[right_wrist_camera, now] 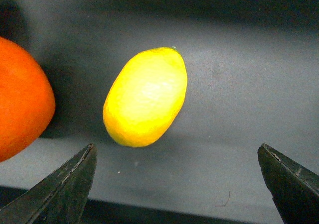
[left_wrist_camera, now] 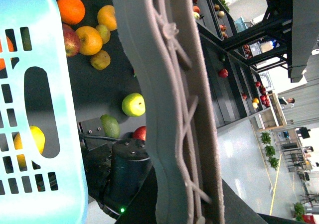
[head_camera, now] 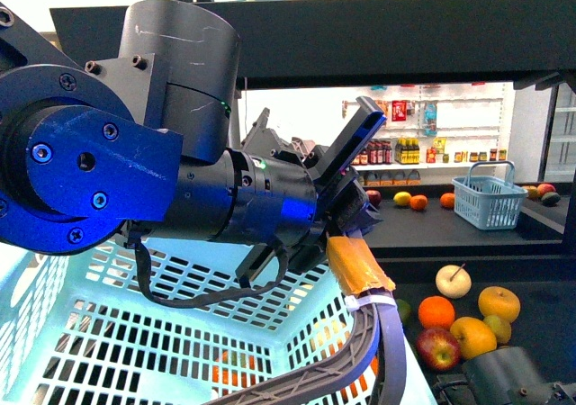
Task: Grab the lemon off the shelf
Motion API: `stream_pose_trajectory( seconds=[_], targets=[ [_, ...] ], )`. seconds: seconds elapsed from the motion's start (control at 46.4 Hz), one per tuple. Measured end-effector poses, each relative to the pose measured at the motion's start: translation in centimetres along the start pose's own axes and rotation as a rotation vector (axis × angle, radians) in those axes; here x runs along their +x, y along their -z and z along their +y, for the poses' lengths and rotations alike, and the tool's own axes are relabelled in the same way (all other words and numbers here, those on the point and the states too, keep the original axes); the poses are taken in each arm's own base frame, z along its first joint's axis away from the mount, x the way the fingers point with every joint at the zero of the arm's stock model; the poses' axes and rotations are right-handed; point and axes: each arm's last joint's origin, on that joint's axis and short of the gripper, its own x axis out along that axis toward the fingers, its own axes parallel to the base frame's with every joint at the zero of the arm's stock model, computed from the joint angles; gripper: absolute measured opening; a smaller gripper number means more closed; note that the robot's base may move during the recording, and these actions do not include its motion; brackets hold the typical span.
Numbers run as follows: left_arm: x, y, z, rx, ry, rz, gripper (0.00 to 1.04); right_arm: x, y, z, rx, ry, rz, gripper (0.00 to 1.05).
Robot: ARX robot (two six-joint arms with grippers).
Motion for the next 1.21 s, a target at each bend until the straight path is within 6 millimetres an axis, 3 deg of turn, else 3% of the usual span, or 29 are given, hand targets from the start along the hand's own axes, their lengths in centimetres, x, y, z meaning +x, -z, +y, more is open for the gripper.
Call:
stream_pose_trajectory(
  seconds=[0.324, 0.647, 0.992, 1.208],
  targets=[
    [0.0, 0.0, 0.0, 0.000, -0.003, -0.004, 0.08, 2.9, -0.4, 0.5, -0.006, 0.017, 0.022, 0.97],
    [0.0, 0.0, 0.0, 0.000, 0.000, 0.000, 0.08, 4.3, -0.5, 2.0, -0.018, 0.004, 0.032, 0.97],
    [0.0, 0.0, 0.0, 0.000, -0.002, -0.002, 0.08, 5.7, 0.4, 2.2, -0.016, 0.017, 0.057, 0.97],
    [0.0, 0.0, 0.0, 0.000, -0.001, -0.001, 0.08, 5.8, -0.1, 2.4, -0.011, 0.016, 0.043, 0.63]
  ],
)
